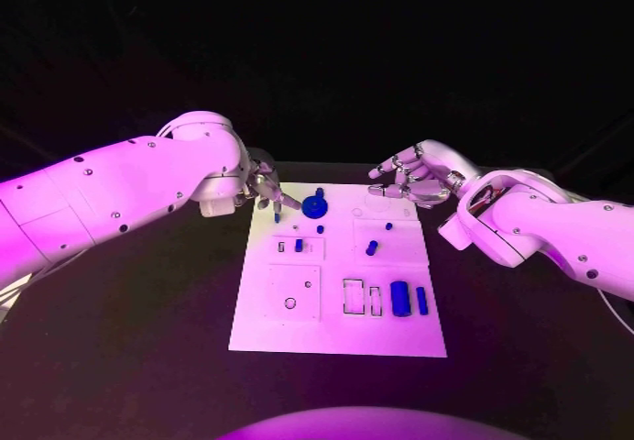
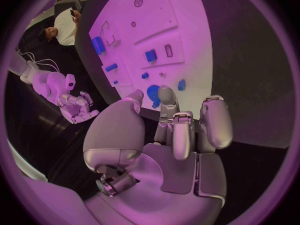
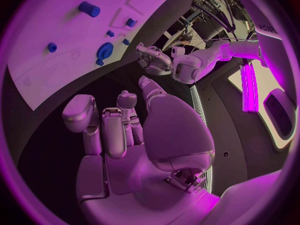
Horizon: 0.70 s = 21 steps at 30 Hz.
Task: Assemble the parts on the task board
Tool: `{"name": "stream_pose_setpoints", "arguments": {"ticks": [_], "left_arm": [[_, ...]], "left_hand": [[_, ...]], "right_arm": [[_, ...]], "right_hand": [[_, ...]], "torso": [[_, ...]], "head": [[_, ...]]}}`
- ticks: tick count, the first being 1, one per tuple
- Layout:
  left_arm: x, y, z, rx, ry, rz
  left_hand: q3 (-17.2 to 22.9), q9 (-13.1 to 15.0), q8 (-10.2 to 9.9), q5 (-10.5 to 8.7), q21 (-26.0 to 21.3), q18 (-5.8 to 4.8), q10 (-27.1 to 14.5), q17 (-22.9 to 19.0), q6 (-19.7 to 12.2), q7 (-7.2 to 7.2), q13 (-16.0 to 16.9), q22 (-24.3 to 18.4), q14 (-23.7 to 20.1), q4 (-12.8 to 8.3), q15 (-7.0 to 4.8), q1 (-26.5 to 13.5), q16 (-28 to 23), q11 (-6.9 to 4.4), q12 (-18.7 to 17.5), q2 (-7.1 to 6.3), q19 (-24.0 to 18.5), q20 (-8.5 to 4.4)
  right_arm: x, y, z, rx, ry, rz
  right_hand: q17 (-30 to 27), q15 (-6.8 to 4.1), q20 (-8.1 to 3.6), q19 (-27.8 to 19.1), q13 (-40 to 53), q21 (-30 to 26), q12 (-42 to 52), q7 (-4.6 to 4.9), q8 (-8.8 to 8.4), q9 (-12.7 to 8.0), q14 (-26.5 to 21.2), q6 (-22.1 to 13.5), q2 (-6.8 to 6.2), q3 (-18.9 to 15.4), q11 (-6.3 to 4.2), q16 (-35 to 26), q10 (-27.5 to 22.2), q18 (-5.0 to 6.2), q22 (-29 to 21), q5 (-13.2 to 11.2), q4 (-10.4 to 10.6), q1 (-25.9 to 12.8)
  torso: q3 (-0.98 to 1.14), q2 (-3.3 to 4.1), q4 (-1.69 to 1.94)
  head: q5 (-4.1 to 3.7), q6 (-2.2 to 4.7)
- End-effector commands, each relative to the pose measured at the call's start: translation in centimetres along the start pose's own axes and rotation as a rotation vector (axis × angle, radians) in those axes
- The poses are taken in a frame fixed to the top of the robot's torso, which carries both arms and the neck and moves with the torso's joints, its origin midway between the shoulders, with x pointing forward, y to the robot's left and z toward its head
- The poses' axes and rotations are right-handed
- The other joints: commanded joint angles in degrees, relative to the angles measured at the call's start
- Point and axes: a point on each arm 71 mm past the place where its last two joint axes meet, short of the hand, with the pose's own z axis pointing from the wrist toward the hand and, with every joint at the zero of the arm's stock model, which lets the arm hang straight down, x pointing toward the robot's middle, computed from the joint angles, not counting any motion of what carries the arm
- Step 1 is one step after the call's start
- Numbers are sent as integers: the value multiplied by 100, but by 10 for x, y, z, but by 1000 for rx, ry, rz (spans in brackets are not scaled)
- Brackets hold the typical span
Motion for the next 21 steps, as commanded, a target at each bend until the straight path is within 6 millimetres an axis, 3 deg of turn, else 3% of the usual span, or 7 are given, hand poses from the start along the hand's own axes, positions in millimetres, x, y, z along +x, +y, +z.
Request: {"name": "stream_pose_setpoints", "arguments": {"ticks": [1,5,9,21], "left_arm": [[-7,5,4,-9,65,11],[-18,13,18,-55,55,-9],[-22,19,30,-87,59,-6],[-20,25,48,-104,71,-5]], "left_hand": [[-92,-170,-191,9,-58,95,-66,1505,-121,81,-88,5,604,10,94,167,14,66,-50,49,-24,54],[-174,-278,-262,12,-83,102,-71,1505,-90,102,-108,-7,604,4,114,284,14,85,-37,83,-25,86],[-311,-318,-187,7,-98,109,-52,1505,99,56,-104,-8,604,32,94,224,14,52,4,157,-18,86],[-521,-354,-73,7,-12,85,38,1505,249,-9,-9,93,604,30,49,149,14,-2,141,262,42,50]], "right_arm": [[2,0,0,-7,14,1],[2,0,1,-7,15,1],[3,1,2,-9,17,2],[5,1,3,-12,22,3]], "right_hand": [[35,9,-4,-45,-4,-28,-20,-2,26,-8,260,1,35,-31,10,-35,-43,119,-5,-26,-9,-43],[22,10,-3,-55,-19,-43,-35,-2,25,-9,256,-1,39,-38,10,-46,-54,122,-27,-27,-4,-43],[22,10,-3,-55,-19,-43,-35,-2,25,-9,256,-1,39,-38,10,-46,-54,122,-27,-27,-4,-43],[28,9,-3,-53,-17,-42,-31,-2,26,-9,257,-2,45,-38,9,-44,-53,121,-21,-24,-4,-38]], "torso": [[0,1,9],[-10,7,0],[-16,16,-3],[-4,6,2]], "head": [[5,33],[41,54],[58,67],[62,40]]}}
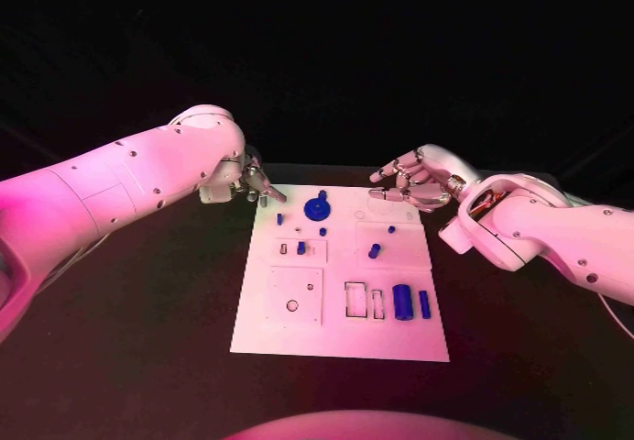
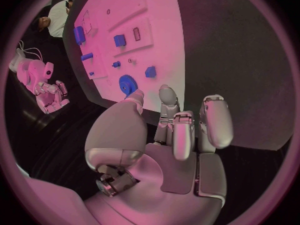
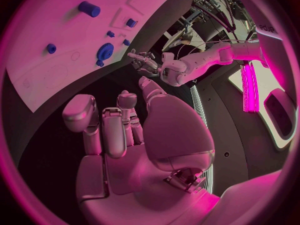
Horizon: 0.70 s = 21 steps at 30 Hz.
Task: Assemble the parts on the task board
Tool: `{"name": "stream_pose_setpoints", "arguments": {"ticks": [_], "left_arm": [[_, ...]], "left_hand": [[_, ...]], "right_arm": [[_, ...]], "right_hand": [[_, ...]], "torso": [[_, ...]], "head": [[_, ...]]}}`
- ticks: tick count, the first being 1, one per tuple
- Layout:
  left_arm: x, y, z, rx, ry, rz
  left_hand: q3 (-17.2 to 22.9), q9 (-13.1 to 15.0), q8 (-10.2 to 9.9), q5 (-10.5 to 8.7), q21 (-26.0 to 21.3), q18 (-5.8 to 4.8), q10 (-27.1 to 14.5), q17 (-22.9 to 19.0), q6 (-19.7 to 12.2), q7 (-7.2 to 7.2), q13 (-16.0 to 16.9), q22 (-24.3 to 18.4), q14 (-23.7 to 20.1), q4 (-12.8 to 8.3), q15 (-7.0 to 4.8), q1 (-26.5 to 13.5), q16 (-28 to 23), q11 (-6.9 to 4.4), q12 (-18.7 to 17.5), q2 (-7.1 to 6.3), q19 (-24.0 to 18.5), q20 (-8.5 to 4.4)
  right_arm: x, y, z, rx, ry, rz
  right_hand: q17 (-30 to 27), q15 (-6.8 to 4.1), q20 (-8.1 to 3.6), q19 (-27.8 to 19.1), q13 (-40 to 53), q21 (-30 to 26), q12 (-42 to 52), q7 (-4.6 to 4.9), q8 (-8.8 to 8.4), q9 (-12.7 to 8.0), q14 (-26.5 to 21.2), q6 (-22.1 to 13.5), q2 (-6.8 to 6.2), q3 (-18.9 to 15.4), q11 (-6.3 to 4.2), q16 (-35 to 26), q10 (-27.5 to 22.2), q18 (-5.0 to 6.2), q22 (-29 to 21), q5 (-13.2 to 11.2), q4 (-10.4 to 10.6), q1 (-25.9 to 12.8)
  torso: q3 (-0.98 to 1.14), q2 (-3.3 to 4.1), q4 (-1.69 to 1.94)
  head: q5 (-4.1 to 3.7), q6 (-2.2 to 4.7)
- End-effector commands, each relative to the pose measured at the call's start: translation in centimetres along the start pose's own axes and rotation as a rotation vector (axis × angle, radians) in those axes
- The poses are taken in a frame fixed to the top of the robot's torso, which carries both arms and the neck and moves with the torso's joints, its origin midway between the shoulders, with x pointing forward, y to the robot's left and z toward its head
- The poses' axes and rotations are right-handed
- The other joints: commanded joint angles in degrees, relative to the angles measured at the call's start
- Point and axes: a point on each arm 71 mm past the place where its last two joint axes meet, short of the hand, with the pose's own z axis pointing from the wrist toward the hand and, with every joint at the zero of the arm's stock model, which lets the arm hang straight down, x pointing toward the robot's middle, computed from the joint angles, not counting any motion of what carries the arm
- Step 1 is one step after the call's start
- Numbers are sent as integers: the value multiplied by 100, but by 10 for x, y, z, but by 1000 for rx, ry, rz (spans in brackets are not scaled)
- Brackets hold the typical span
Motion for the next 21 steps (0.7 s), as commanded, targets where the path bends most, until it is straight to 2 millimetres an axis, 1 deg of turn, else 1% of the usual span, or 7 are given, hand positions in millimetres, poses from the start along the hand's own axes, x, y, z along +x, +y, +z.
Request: {"name": "stream_pose_setpoints", "arguments": {"ticks": [1,6,9,11,16,18,21], "left_arm": [[4,-8,2,46,29,27],[8,-12,4,53,40,31],[10,-13,6,54,48,34],[13,-14,7,53,57,38],[18,-14,11,47,76,46],[20,-14,12,44,83,49],[21,-14,13,41,90,51]], "left_hand": [[-49,-9,24,6,35,82,42,1507,42,-11,14,95,594,4,-23,-1,14,-3,39,51,45,8],[-82,-13,40,5,50,78,58,1507,57,-19,29,111,594,5,-29,-15,14,-10,60,64,54,2],[-95,-14,52,8,60,75,71,1507,69,-25,45,123,594,1,-33,-11,14,-16,78,78,60,-2],[-103,-16,63,12,69,72,80,1507,79,-32,51,132,594,-7,-38,11,14,-21,88,89,65,-5],[-120,-21,85,18,76,70,92,1507,92,-43,60,144,594,-18,-46,70,14,-31,105,108,72,-14],[-127,-22,94,19,81,69,98,1507,96,-47,66,150,594,-21,-49,98,14,-34,114,114,75,-17],[-134,-24,103,20,86,67,104,1507,98,-50,72,157,594,-24,-52,126,14,-37,123,121,78,-20]], "right_arm": [[2,1,0,-11,17,0],[3,1,1,-12,19,1],[3,1,1,-12,20,1],[3,1,1,-11,20,1],[4,2,1,-14,23,2],[5,3,1,-16,25,3],[5,4,1,-17,27,4]], "right_hand": [[24,9,-3,-53,-2,-19,-31,-2,26,-10,257,-2,19,-38,-12,-13,-33,32,0,-24,-4,-12],[24,9,-3,-53,-2,-19,-31,-2,26,-10,257,-2,19,-38,-12,-13,-33,32,0,-24,-4,-12],[24,9,-3,-53,-2,-19,-31,-2,26,-10,257,-2,19,-38,-12,-13,-33,32,0,-24,-4,-12],[23,9,-3,-52,-3,-21,-31,-3,26,-10,256,-3,25,-38,-13,-15,-33,31,1,-22,-4,-6],[23,9,-3,-52,-3,-21,-31,-3,26,-10,256,-3,26,-38,-13,-15,-33,31,1,-22,-4,-6],[23,9,-3,-52,-3,-21,-31,-3,26,-10,256,-3,26,-38,-13,-15,-33,31,1,-22,-4,-6],[23,9,-3,-52,-3,-21,-31,-3,26,-10,256,-3,26,-38,-13,-15,-33,31,1,-22,-4,-6]], "torso": [[1,-3,2],[8,-5,-1],[9,-6,2],[8,-7,3],[6,-3,-1],[9,0,-3],[11,-4,-2]], "head": [[-2,-12],[1,-19],[-8,-27],[-11,-21],[1,-28],[2,-23],[1,-37]]}}
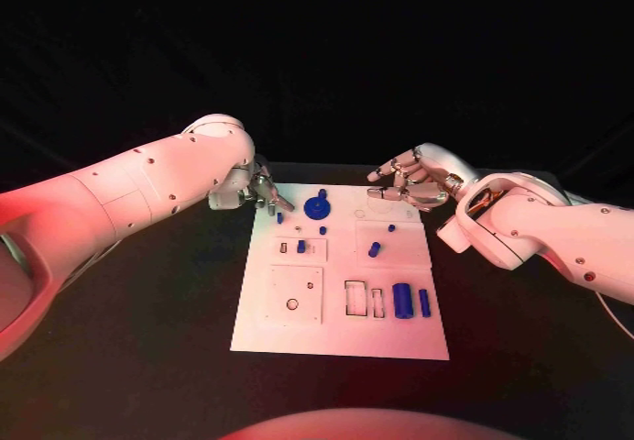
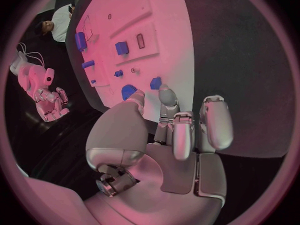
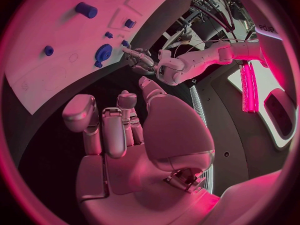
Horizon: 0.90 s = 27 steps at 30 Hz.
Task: Assemble the parts on the task board
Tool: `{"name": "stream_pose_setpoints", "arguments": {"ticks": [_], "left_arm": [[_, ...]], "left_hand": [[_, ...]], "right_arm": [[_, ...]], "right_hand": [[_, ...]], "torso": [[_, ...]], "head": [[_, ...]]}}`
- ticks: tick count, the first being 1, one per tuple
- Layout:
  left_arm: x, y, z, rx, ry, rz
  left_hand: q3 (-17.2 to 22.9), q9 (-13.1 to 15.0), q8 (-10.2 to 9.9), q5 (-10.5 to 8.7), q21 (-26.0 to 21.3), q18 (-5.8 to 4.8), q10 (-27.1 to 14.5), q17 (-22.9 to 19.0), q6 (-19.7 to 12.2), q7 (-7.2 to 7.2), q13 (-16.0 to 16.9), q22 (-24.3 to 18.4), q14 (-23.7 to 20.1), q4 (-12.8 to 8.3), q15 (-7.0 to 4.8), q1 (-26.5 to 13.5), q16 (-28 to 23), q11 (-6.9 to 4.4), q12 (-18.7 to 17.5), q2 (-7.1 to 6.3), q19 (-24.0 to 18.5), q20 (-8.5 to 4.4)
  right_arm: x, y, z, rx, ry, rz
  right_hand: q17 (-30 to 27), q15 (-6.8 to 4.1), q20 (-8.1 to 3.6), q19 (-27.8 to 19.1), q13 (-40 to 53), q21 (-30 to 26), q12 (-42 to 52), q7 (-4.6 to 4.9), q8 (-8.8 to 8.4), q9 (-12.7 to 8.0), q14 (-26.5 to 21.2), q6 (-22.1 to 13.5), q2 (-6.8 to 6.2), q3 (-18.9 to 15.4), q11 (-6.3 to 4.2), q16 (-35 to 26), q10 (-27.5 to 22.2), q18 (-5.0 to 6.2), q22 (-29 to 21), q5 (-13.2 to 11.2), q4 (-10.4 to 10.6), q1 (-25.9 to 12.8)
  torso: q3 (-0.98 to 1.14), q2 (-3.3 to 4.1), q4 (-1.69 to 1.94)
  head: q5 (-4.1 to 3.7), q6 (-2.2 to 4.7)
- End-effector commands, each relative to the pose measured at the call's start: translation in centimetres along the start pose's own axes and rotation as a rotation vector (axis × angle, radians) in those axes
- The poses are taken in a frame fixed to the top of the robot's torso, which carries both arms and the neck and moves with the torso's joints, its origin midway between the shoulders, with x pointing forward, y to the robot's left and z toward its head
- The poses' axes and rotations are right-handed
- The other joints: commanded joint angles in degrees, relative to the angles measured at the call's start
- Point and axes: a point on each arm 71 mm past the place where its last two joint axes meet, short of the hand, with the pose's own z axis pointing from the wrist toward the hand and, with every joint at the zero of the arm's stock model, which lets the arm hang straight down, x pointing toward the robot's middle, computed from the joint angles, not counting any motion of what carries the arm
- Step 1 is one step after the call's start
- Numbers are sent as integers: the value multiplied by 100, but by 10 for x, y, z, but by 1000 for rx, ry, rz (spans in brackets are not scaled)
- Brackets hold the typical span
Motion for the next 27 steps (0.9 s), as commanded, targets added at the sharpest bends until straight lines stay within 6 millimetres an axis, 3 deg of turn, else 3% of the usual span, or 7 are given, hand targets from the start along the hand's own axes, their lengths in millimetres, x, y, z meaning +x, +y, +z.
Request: {"name": "stream_pose_setpoints", "arguments": {"ticks": [1,16,21,27], "left_arm": [[4,-3,1,10,35,24],[7,-4,4,13,33,19],[6,-4,4,14,25,11],[5,-5,4,28,5,-18]], "left_hand": [[-41,-10,30,20,29,66,41,1508,50,-2,12,159,594,7,-53,50,14,-17,33,26,35,-18],[-50,-29,92,32,35,62,60,1508,50,-18,22,182,594,-10,-67,296,14,-32,70,133,45,-35],[21,-42,136,34,23,64,55,1508,25,-25,4,186,594,-96,-75,604,14,-41,73,203,44,-44],[336,-55,180,22,-4,69,18,1508,-50,-56,-45,181,594,-340,-97,1149,14,-68,42,364,38,-61]], "right_arm": [[3,2,0,-13,19,1],[2,1,1,-10,19,0],[3,1,1,-9,19,0],[3,0,2,-8,21,0]], "right_hand": [[25,9,-3,-52,-3,-21,-31,-2,26,-6,256,-3,26,-38,-14,-15,-34,32,1,-22,-3,-6],[18,8,-3,-58,-4,-30,-29,-3,27,-6,255,-3,33,-37,-14,-20,-34,34,-13,-20,-4,1],[18,8,-3,-58,-4,-30,-29,-3,27,-6,255,-3,33,-37,-14,-20,-34,34,-13,-20,-4,1],[18,8,-3,-58,-4,-30,-29,-3,27,-6,255,-3,33,-37,-14,-20,-34,34,-13,-20,-4,1]], "torso": [[2,3,-3],[5,-3,1],[4,1,2],[3,-2,0]], "head": [[3,-12],[-6,-29],[-2,-35],[-2,-54]]}}
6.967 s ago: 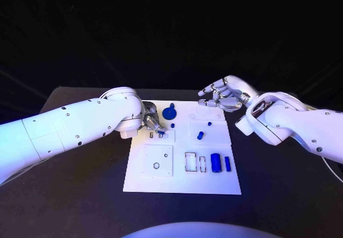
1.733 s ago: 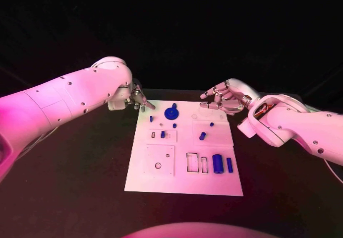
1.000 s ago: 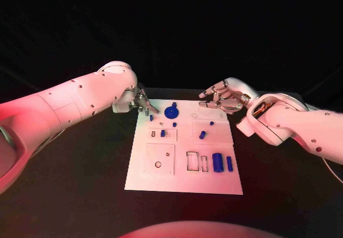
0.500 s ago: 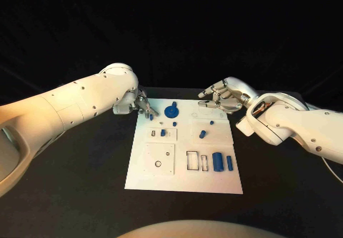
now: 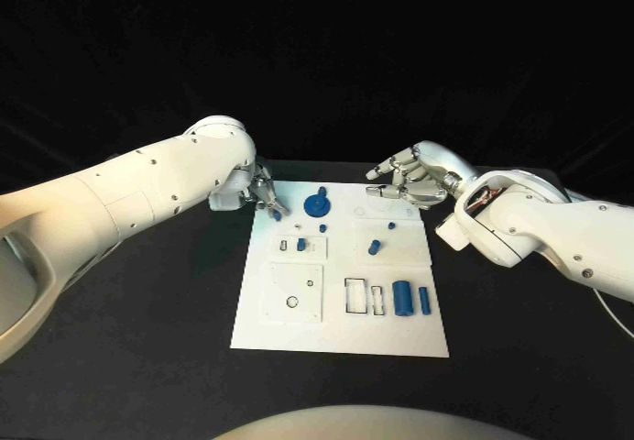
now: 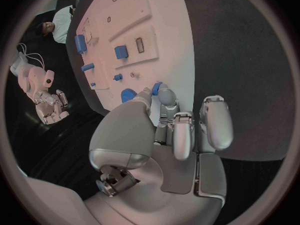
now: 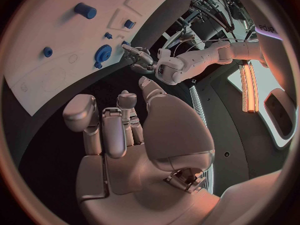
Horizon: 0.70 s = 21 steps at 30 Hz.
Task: Assemble the parts on the task board
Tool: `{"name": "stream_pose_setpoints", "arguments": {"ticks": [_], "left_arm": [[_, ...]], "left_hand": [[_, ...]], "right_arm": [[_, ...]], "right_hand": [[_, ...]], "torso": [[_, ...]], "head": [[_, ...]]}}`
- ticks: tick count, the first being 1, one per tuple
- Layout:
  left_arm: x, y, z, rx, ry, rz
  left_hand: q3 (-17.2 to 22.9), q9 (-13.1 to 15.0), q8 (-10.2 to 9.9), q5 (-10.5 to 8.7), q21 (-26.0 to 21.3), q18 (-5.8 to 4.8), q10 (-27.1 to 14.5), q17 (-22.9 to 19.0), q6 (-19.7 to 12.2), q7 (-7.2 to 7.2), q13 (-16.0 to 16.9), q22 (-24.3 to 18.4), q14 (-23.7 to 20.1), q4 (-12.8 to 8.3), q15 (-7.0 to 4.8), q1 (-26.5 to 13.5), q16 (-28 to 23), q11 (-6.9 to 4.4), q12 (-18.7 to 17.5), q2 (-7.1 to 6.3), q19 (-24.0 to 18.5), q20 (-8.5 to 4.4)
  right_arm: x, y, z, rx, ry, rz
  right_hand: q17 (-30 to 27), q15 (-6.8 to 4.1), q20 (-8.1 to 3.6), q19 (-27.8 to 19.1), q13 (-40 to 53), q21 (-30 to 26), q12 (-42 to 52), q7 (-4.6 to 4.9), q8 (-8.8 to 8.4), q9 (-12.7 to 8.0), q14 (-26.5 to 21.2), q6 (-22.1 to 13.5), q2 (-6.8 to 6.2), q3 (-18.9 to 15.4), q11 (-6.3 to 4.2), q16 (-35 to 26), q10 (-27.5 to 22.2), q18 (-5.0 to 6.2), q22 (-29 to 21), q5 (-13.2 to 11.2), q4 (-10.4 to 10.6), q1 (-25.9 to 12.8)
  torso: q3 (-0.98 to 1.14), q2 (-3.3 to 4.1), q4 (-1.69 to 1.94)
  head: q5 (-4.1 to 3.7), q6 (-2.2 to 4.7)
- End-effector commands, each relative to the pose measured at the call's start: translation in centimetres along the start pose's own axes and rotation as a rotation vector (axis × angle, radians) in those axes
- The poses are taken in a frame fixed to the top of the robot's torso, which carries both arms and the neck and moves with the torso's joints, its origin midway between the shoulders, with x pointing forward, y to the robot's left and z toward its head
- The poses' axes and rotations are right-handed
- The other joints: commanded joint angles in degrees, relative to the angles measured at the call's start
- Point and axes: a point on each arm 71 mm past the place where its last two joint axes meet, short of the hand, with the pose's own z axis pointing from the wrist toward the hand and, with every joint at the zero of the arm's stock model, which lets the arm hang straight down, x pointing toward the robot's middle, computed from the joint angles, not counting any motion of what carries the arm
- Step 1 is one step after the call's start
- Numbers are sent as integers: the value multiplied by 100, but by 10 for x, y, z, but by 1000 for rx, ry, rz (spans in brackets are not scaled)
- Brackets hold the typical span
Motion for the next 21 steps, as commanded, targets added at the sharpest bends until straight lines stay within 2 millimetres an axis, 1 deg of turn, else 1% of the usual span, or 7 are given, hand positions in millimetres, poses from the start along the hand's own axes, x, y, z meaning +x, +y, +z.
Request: {"name": "stream_pose_setpoints", "arguments": {"ticks": [1,4,7,10,11,14,21], "left_arm": [[-1,-4,0,30,-16,-29],[-1,-5,0,46,-13,-56],[0,-6,0,61,-3,-79],[1,-5,-1,72,4,-98],[1,-5,-1,74,5,-104],[2,-2,-3,80,5,-122],[6,2,-15,118,-38,-150]], "left_hand": [[180,-7,34,15,-16,70,-24,1509,-70,-25,-23,181,599,-128,-67,250,14,-40,-13,75,16,-44],[532,14,67,-11,-26,72,-57,1509,-152,-43,-40,183,599,-381,-87,646,14,-60,-37,118,14,-62],[970,43,112,-32,-40,71,-87,1509,-237,-6,-82,185,599,-553,-71,860,14,-35,-81,68,9,-63],[1477,94,210,-68,-53,71,-74,1509,-287,3,-128,197,599,-563,-35,750,14,5,-96,-113,9,-39],[1619,106,236,-77,-52,67,-69,1509,-300,11,-136,204,599,-586,-54,729,14,4,-93,-166,11,-26],[1952,137,305,-92,-50,65,-48,1509,-321,12,-147,222,599,-621,-47,617,14,-4,-77,-289,18,-19],[2518,181,428,-102,-31,60,16,1509,-338,10,-121,270,599,-731,-43,394,14,-21,-6,-515,39,-27]], "right_arm": [[2,0,0,-8,16,-1],[2,0,1,-7,17,-1],[3,0,1,-6,20,-1],[3,0,1,-5,22,0],[3,0,1,-5,23,0],[3,-1,1,-3,26,0],[3,-1,1,0,29,0]], "right_hand": [[20,8,18,-37,-4,-30,-29,-3,27,-7,255,-3,33,-37,-16,-20,-36,34,-5,-20,-3,1],[20,8,18,-37,-4,-30,-29,-3,27,-7,255,-3,33,-37,-16,-20,-36,34,-5,-20,-3,1],[20,8,18,-37,-4,-30,-29,-3,27,-7,255,-3,33,-37,-16,-20,-36,34,-5,-20,-3,1],[20,8,18,-37,-4,-30,-29,-3,27,-7,255,-3,33,-37,-16,-20,-36,34,-5,-20,-3,1],[20,8,18,-37,-4,-30,-29,-3,27,-7,255,-3,33,-37,-16,-20,-36,34,-5,-20,-3,1],[5,8,17,-38,-5,-36,-28,-2,28,-8,252,-3,42,-38,-16,-33,-35,35,-11,-19,-3,9],[5,8,17,-38,-5,-36,-28,-2,28,-8,252,-3,42,-38,-16,-33,-35,35,-11,-19,-3,9]], "torso": [[-1,0,-1],[0,-1,1],[2,-4,-2],[4,-6,3],[3,-6,3],[3,-6,3],[7,-12,9]], "head": [[-3,-16],[-7,-22],[-7,-28],[-8,-35],[-9,-31],[-6,-36],[-3,-49]]}}
